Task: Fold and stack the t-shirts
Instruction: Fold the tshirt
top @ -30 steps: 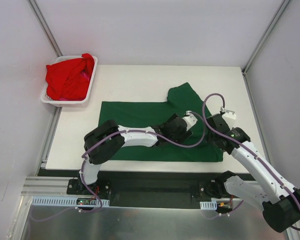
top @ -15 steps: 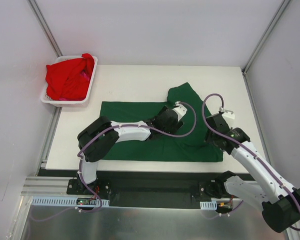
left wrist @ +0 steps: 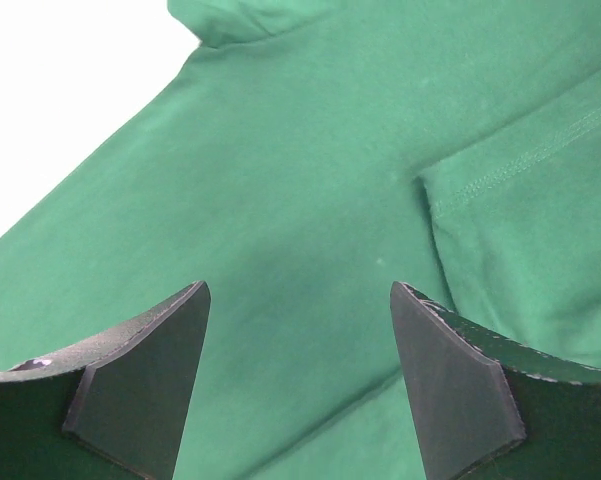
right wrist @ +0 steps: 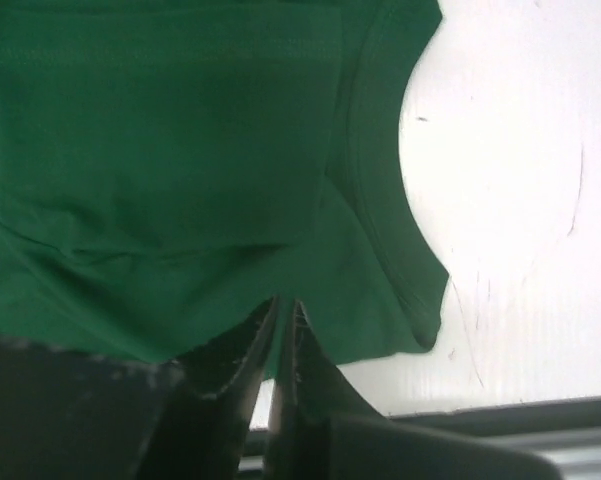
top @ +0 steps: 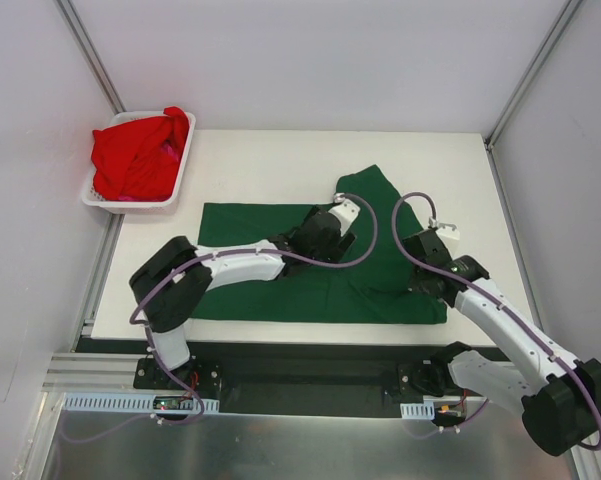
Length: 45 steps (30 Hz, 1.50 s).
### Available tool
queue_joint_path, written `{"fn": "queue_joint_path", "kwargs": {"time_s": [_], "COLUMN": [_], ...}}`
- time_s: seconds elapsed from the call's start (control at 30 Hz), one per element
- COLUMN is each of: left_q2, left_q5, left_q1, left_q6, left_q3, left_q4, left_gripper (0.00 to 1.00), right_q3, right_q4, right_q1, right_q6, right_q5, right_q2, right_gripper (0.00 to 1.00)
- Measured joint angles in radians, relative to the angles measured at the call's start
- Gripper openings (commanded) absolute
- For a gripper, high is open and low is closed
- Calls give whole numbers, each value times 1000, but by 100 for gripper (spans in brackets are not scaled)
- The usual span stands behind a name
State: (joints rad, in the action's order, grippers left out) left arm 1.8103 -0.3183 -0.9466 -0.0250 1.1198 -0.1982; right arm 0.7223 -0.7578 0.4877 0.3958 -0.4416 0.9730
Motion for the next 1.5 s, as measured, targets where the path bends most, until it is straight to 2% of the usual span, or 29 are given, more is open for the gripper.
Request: {"fn": "queue_joint_path", "kwargs": {"time_s": [0.07, 0.13, 0.3, 0.47, 0.77, 0.9, 1.2, 1.5], "left_q2": [-56, -107, -192, -193, -182, -146, -24, -10], "left_q5": [0, -2, -1, 20, 233, 339, 528, 555], "left_q1": [5, 6, 6, 11, 121, 166, 182, 182], "left_q6": [17, 34, 66, 87, 162, 201, 256, 261], "left_q3": [-33, -66, -131, -148, -164, -163, -134, -96], "left_q4": [0, -1, -3, 0, -58, -97, -138, -172], "left_gripper": [73, 73, 72, 69, 66, 65, 64, 64], "right_q3": [-5, -6, -6, -6, -6, -6, -6, -6], "right_q4": [21, 36, 97, 179, 307, 349, 409, 412], "right_q1": [0, 0, -48, -195, -433, -495, -537, -560], "right_q6": [-9, -8, -34, -90, -195, -215, -221, -221], "right_q5": [4, 4, 14, 86, 330, 450, 601, 604], "right_q2": [24, 41, 100, 157, 207, 222, 277, 299], "right_gripper": [39, 42, 43, 43, 44, 44, 43, 43]}}
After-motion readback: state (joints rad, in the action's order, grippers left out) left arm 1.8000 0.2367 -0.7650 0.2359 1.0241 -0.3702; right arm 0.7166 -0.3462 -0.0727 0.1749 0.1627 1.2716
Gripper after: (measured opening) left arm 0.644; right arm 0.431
